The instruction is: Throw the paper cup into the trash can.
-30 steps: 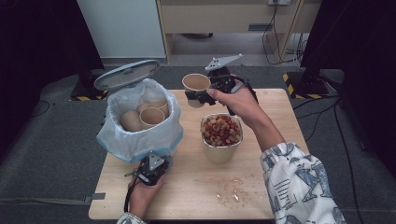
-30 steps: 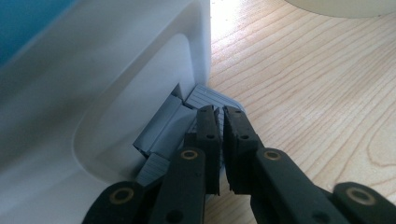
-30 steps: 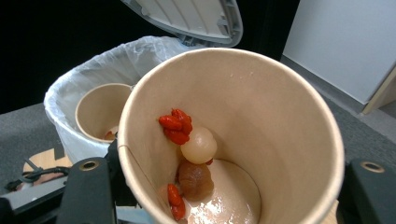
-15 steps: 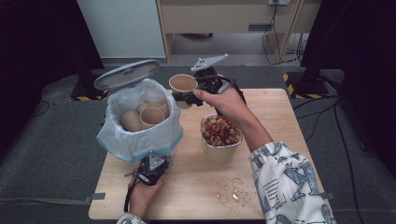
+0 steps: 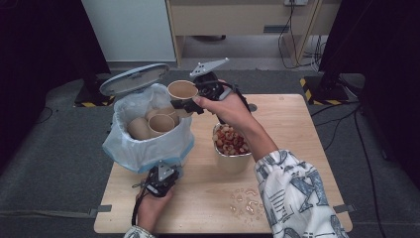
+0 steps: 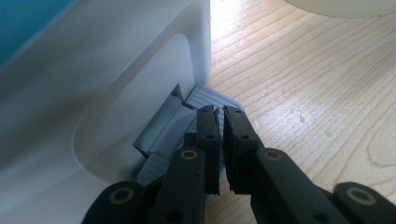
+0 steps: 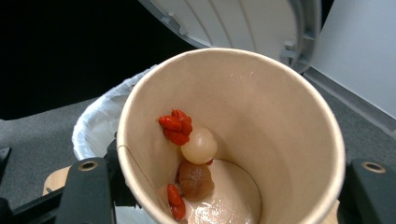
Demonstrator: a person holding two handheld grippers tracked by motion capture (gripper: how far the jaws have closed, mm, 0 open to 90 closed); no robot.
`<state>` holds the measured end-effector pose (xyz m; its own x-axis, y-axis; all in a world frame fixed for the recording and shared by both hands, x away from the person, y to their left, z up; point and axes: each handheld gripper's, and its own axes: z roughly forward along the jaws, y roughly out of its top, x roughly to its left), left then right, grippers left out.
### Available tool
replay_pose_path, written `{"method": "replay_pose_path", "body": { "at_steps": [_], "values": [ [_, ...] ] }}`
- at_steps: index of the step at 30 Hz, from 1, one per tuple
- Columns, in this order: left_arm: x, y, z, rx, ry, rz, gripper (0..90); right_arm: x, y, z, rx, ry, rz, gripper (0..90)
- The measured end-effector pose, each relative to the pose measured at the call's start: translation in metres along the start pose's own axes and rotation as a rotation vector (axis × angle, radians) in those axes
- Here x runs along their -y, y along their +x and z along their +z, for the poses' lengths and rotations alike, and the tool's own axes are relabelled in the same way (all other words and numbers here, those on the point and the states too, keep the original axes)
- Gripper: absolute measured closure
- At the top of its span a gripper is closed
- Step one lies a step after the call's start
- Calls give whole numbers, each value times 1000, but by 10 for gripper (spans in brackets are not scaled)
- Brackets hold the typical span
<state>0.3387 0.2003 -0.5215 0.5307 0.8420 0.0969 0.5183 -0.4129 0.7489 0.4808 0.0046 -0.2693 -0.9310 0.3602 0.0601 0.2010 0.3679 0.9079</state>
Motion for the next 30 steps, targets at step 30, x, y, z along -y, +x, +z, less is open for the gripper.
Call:
{"method": "replay_pose_path", "body": {
  "at_steps": [30],
  "values": [
    [0,0,0,1,0,0,842,-1,28,45,-69,23,-19,318]
  ]
}}
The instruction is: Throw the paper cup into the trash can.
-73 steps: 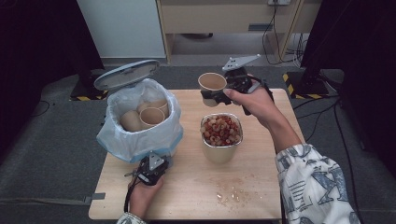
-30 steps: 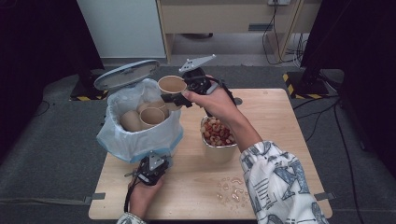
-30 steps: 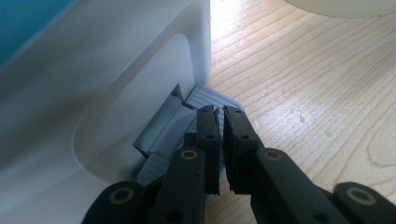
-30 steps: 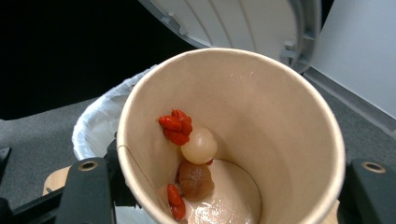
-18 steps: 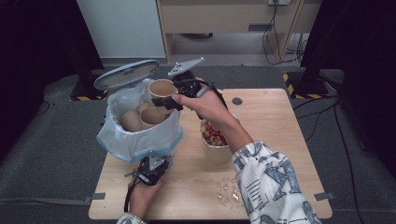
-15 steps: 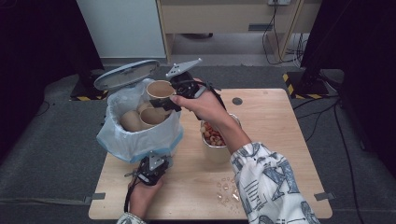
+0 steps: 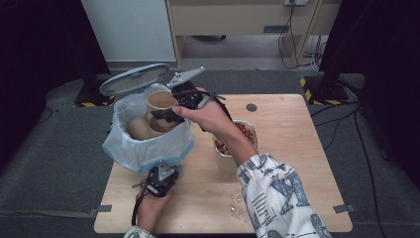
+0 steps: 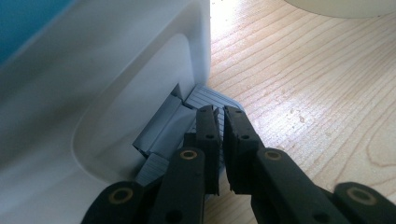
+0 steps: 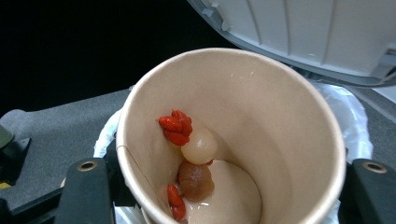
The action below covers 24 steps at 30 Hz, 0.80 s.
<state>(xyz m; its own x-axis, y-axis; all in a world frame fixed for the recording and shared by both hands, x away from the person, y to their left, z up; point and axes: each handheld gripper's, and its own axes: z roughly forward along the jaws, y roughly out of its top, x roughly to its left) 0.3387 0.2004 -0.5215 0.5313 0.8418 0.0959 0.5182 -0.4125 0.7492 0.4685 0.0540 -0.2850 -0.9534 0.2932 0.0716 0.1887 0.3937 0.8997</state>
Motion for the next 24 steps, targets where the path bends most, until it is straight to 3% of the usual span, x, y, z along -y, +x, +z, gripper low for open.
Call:
{"method": "replay_pose_path", "body": {
  "at_steps": [14,17,19,24],
  "values": [
    [0,0,0,1,-1,-1,842,6,4,16,-15,25,-17,305],
    [0,0,0,1,-1,-1,843,8,6,18,-24,26,-24,252],
    [0,0,0,1,-1,-1,843,9,7,19,-23,24,-22,162],
    [0,0,0,1,0,0,842,8,8,17,-19,14,-23,142]
  ]
}}
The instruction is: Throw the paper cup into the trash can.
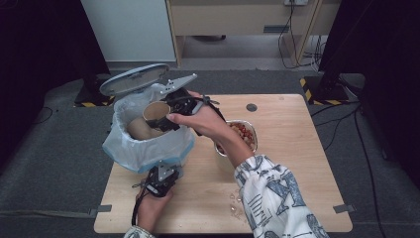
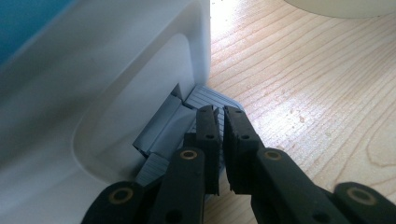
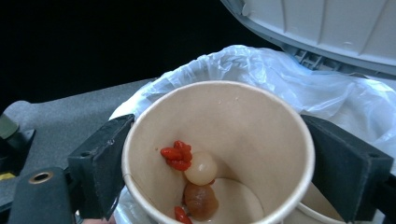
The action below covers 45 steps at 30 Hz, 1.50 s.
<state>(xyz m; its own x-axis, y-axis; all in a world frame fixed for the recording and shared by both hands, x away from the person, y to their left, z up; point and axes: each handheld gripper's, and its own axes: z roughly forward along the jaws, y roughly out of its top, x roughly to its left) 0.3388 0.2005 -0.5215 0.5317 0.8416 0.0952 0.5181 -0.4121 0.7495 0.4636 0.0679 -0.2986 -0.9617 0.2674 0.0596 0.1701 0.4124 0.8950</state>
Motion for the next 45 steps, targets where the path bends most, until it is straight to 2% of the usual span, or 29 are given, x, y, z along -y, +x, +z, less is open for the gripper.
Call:
{"method": "replay_pose_path", "body": {
  "at_steps": [4,11,22,25,28,30,33,36,45],
  "values": [
    [0,0,0,1,-1,-1,842,0,-1,-4,7,-4,-12,201],
    [0,0,0,-1,1,1,843,1,-2,-8,-2,6,-20,229],
    [0,0,0,2,-1,-1,842,0,2,5,-32,-71,-12,240],
    [0,0,0,2,-2,-1,842,1,2,9,-31,-76,-15,239],
    [0,0,0,3,-1,-2,842,3,2,15,0,-14,-52,220],
    [0,0,0,3,-1,-1,843,4,1,15,7,-6,-51,202],
    [0,0,0,2,-1,-1,843,3,-1,12,32,-7,-29,131],
    [0,0,0,2,-1,-1,843,2,-2,7,32,-18,-10,115],
    [0,0,0,3,-1,-2,843,5,-8,-6,46,-35,-2,142]
  ]
}}
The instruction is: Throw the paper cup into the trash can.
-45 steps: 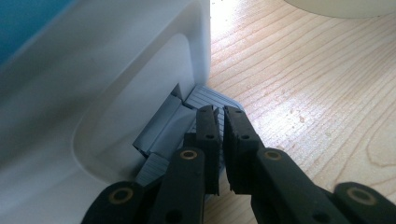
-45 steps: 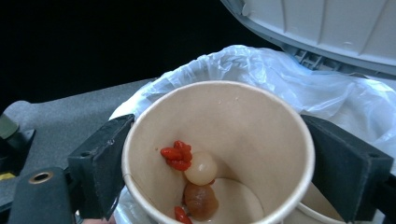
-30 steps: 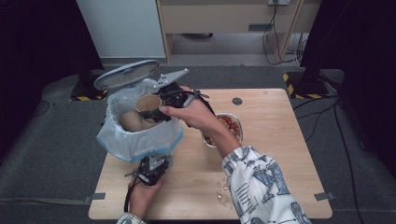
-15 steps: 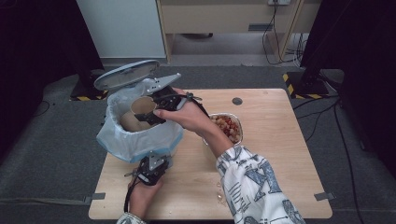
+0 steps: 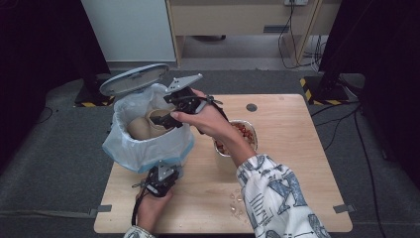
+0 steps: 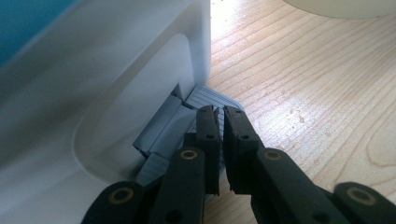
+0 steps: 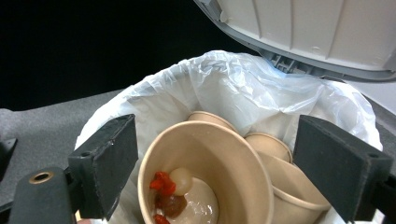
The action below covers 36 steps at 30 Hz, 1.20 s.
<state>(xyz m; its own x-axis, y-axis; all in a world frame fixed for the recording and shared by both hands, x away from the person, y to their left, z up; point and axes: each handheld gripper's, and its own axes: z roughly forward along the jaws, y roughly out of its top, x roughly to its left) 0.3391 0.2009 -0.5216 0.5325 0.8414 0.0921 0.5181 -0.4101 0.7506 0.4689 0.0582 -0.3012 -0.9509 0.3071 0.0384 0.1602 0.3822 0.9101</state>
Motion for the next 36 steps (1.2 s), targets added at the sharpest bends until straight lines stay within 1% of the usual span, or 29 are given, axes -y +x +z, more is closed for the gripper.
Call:
{"method": "replay_pose_path", "body": {
  "at_steps": [10,16,22,28,36],
  "values": [
    [0,0,0,0,0,0,843,3,-8,-14,37,-6,9,135],
    [0,0,0,0,0,0,842,7,-15,-23,69,8,1,128],
    [0,0,0,0,0,0,842,13,-22,-32,96,15,7,122],
    [0,0,0,0,0,0,842,20,-29,-44,126,21,24,117],
    [0,0,0,1,0,-1,842,29,-39,-60,159,17,31,117]
  ]
}}
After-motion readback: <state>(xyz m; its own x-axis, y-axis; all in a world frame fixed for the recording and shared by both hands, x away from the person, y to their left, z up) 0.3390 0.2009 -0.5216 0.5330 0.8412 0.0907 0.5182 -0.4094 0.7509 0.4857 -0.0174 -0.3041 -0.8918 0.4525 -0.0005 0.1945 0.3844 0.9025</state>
